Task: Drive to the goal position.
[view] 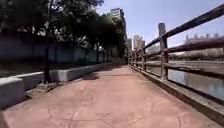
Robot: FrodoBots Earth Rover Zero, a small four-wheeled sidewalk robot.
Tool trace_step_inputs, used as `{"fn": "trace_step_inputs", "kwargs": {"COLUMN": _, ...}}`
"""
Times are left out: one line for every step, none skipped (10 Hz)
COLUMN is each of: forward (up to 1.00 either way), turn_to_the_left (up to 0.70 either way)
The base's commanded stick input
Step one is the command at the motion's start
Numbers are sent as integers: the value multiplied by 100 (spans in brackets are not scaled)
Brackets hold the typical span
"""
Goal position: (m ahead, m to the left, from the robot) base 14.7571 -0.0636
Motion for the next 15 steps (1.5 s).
{"fn": "trace_step_inputs", "kwargs": {"forward": 100, "turn_to_the_left": 1}}
{"fn": "trace_step_inputs", "kwargs": {"forward": 100, "turn_to_the_left": 1}}
{"fn": "trace_step_inputs", "kwargs": {"forward": 100, "turn_to_the_left": 1}}
{"fn": "trace_step_inputs", "kwargs": {"forward": 100, "turn_to_the_left": 1}}
{"fn": "trace_step_inputs", "kwargs": {"forward": 100, "turn_to_the_left": 1}}
{"fn": "trace_step_inputs", "kwargs": {"forward": 100, "turn_to_the_left": 1}}
{"fn": "trace_step_inputs", "kwargs": {"forward": 100, "turn_to_the_left": 1}}
{"fn": "trace_step_inputs", "kwargs": {"forward": 100, "turn_to_the_left": 1}}
{"fn": "trace_step_inputs", "kwargs": {"forward": 100, "turn_to_the_left": 1}}
{"fn": "trace_step_inputs", "kwargs": {"forward": 100, "turn_to_the_left": 1}}
{"fn": "trace_step_inputs", "kwargs": {"forward": 100, "turn_to_the_left": 1}}
{"fn": "trace_step_inputs", "kwargs": {"forward": 100, "turn_to_the_left": 1}}
{"fn": "trace_step_inputs", "kwargs": {"forward": 100, "turn_to_the_left": 1}}
{"fn": "trace_step_inputs", "kwargs": {"forward": 100, "turn_to_the_left": 1}}
{"fn": "trace_step_inputs", "kwargs": {"forward": 100, "turn_to_the_left": 1}}
